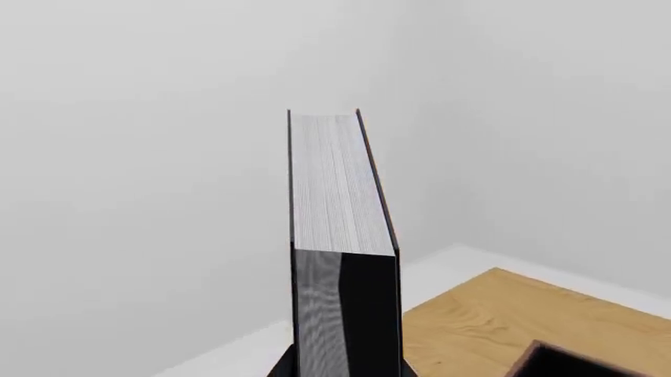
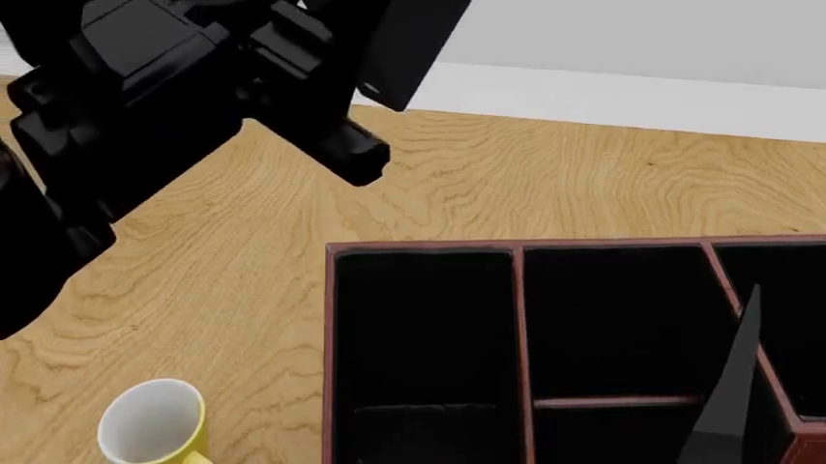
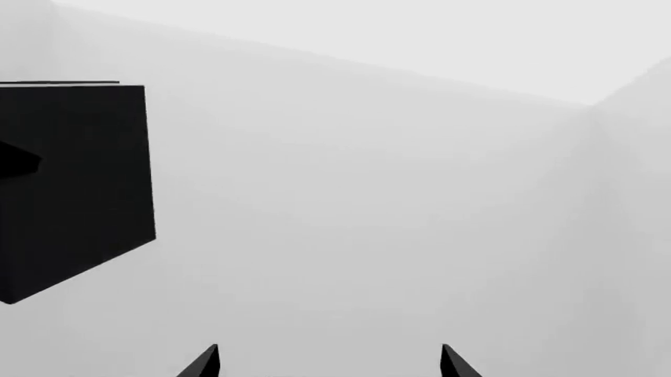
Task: Pick up the book and place it in the back compartment of the caddy.
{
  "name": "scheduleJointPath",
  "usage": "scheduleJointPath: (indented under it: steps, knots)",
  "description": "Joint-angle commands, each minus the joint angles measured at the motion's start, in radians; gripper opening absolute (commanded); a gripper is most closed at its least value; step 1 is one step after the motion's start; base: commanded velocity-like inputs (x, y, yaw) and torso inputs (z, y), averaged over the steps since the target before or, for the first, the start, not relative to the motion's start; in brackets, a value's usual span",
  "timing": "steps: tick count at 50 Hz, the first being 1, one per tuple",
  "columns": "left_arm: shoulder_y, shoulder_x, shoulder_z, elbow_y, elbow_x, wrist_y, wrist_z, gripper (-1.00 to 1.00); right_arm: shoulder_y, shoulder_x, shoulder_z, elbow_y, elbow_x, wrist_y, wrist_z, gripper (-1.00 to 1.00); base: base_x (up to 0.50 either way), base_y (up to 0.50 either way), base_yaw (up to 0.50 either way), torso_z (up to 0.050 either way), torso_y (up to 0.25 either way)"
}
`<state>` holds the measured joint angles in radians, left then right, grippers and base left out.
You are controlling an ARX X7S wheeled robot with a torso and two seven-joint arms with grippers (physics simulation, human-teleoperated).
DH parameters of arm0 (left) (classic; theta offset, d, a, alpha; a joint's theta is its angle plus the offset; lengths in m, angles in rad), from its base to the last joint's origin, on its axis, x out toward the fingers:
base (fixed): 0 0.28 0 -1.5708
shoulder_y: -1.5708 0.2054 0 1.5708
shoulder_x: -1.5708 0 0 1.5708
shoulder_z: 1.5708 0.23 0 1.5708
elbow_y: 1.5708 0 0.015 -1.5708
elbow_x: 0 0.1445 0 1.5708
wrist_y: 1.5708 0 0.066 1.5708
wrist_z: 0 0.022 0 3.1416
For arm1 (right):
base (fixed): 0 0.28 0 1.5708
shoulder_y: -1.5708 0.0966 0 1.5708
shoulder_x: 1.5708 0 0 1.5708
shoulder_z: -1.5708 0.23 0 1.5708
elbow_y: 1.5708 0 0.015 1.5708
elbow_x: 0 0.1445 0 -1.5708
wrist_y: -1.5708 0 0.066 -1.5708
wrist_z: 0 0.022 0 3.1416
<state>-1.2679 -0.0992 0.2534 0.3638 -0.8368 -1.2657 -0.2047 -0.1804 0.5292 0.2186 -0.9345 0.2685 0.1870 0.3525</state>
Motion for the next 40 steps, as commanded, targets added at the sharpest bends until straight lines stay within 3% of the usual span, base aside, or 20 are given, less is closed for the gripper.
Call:
scheduleJointPath:
  steps: [1,8,14,25,35,40]
  knots:
    - [-0.021,0.006,-0.002,0.017,-0.028,-0.018,0.013,-1.00,-0.089,0.098,0.164,-0.112,0.078,0.094,0.083,1.00,0.00,0.00,0.00,0.000,0.000]
    - [-0.006,-0.015,0.029,0.036,-0.059,-0.042,0.027,-1.00,-0.330,0.393,0.183,-0.112,0.172,-0.055,0.421,1.00,0.00,0.00,0.00,0.000,0.001]
    - [-0.001,-0.025,0.020,0.074,-0.127,-0.107,0.020,-1.00,-0.473,0.480,0.218,-0.111,0.166,-0.140,0.547,1.00,0.00,0.00,0.00,0.000,0.002]
    - [-0.009,-0.017,0.001,0.098,-0.235,-0.142,0.034,-1.00,-0.586,0.571,0.236,-0.109,0.155,-0.194,0.675,1.00,0.00,0.00,0.00,0.000,0.002]
    - [-0.024,-0.030,0.069,0.035,-0.217,-0.075,0.123,-1.00,-0.577,0.498,0.243,-0.103,0.141,-0.202,0.604,1.00,0.00,0.00,0.00,0.000,0.001]
    - [-0.057,-0.036,0.143,-0.028,-0.167,-0.005,0.221,-1.00,-0.600,0.485,0.275,-0.112,0.150,-0.199,0.600,1.00,0.00,0.00,0.00,0.002,0.002]
